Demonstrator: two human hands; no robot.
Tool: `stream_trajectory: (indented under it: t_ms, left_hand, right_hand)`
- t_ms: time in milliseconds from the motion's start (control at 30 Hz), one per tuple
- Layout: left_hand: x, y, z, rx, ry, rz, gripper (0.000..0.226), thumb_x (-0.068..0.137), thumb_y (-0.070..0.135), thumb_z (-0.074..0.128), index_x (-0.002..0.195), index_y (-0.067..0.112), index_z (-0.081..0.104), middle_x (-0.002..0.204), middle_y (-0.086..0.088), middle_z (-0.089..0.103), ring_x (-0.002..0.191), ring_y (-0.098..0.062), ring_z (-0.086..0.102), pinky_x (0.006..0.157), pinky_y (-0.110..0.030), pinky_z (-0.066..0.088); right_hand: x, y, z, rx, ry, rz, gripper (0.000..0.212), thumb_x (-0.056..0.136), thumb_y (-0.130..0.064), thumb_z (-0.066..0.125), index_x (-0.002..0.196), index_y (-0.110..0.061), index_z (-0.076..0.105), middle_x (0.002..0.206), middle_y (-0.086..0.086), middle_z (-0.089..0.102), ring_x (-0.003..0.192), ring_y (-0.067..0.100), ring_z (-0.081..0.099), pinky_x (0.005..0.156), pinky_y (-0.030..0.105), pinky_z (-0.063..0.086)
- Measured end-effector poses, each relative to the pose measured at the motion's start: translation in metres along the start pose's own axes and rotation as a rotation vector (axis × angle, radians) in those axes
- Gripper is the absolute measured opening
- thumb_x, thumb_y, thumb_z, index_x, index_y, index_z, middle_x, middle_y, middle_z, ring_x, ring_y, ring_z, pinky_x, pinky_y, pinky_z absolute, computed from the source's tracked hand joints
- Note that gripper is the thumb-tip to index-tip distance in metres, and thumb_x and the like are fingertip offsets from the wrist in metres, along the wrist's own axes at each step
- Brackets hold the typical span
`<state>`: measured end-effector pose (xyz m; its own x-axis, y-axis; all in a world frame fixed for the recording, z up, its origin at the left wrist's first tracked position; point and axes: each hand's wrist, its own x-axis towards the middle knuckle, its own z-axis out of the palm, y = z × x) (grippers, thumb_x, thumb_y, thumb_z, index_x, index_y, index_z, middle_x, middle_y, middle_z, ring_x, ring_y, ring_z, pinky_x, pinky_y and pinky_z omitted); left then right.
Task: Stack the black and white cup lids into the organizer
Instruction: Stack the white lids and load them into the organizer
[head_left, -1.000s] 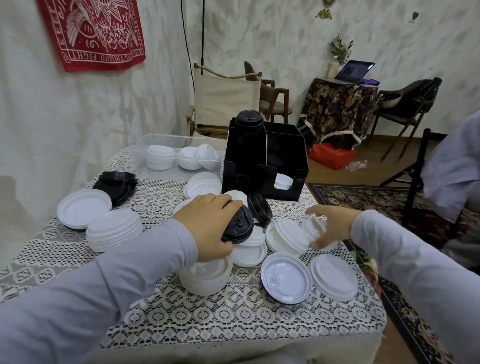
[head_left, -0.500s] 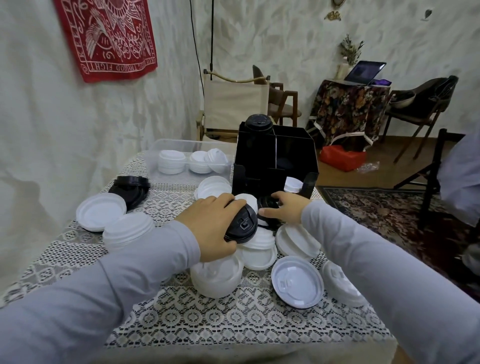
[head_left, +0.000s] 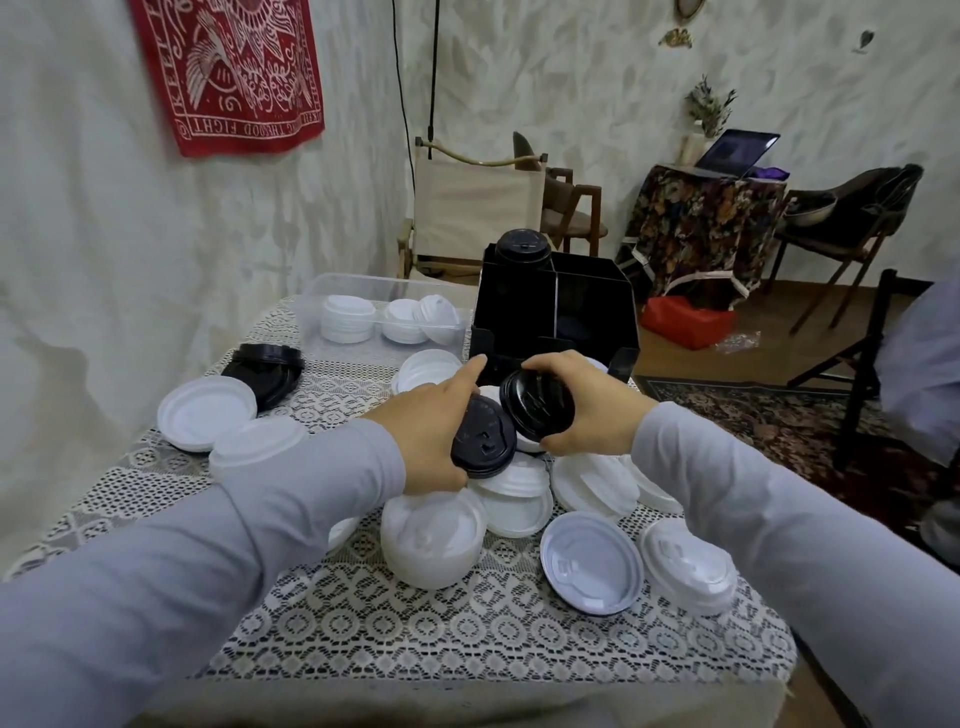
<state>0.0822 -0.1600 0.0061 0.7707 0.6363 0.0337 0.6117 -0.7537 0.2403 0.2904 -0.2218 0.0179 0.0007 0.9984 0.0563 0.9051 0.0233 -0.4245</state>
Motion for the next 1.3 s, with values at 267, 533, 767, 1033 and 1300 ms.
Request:
stream_trajectory:
  t_ms: [267, 533, 767, 1033, 1300]
  left_hand:
    - [0.002, 0.003, -0.003, -0.100, -0.046, -0.004, 0.122, 0.068, 0.018, 0.073, 0.144, 0.032, -0.021, 0.138, 0.000, 0.045, 0.099, -0.023, 0.060, 0.086, -0.040, 0.051]
    - [-0.001, 0.008, -0.008, -0.284, -0.049, 0.052, 0.122, 0.070, 0.007, 0.074, 0.145, 0.031, -0.019, 0.132, 0.002, 0.043, 0.088, -0.012, 0.057, 0.077, -0.016, 0.043]
    - [0.001, 0.002, -0.005, -0.267, -0.034, 0.096, 0.120, 0.068, 0.003, 0.074, 0.147, 0.030, -0.013, 0.125, 0.001, 0.046, 0.088, -0.009, 0.049, 0.066, -0.003, 0.037]
    - [0.006, -0.005, 0.002, -0.169, 0.030, 0.139, 0.120, 0.064, 0.011, 0.077, 0.148, 0.033, -0.006, 0.138, -0.003, 0.035, 0.128, -0.022, 0.037, 0.102, -0.040, 0.040]
    - [0.001, 0.007, -0.001, 0.109, 0.069, 0.119, 0.120, 0.062, 0.037, 0.083, 0.149, 0.024, 0.000, 0.144, 0.001, 0.018, 0.130, -0.023, 0.025, 0.104, -0.043, 0.036]
  right_hand:
    - [-0.013, -0.012, -0.008, 0.013, -0.026, -0.145, 0.087, 0.066, -0.010, 0.077, 0.140, -0.022, 0.033, 0.133, -0.005, 0.039, 0.122, 0.011, 0.043, 0.103, 0.025, 0.039]
    - [-0.014, -0.029, 0.008, 0.046, -0.124, -0.270, 0.068, 0.067, -0.001, 0.071, 0.125, -0.021, 0.042, 0.129, -0.002, 0.041, 0.114, 0.016, 0.049, 0.091, 0.024, 0.048]
    - [-0.011, -0.025, 0.018, 0.141, -0.111, -0.297, 0.066, 0.070, 0.004, 0.065, 0.125, -0.030, 0.050, 0.134, -0.009, 0.035, 0.117, 0.007, 0.045, 0.088, 0.010, 0.044]
    - [-0.012, -0.026, 0.021, 0.242, -0.059, -0.280, 0.066, 0.077, 0.011, 0.059, 0.120, -0.038, 0.052, 0.129, -0.005, 0.038, 0.099, 0.000, 0.051, 0.078, 0.005, 0.042]
    - [-0.013, -0.034, 0.017, 0.321, 0.010, -0.248, 0.060, 0.076, 0.010, 0.065, 0.114, -0.035, 0.056, 0.117, -0.011, 0.043, 0.083, -0.004, 0.055, 0.072, 0.005, 0.044]
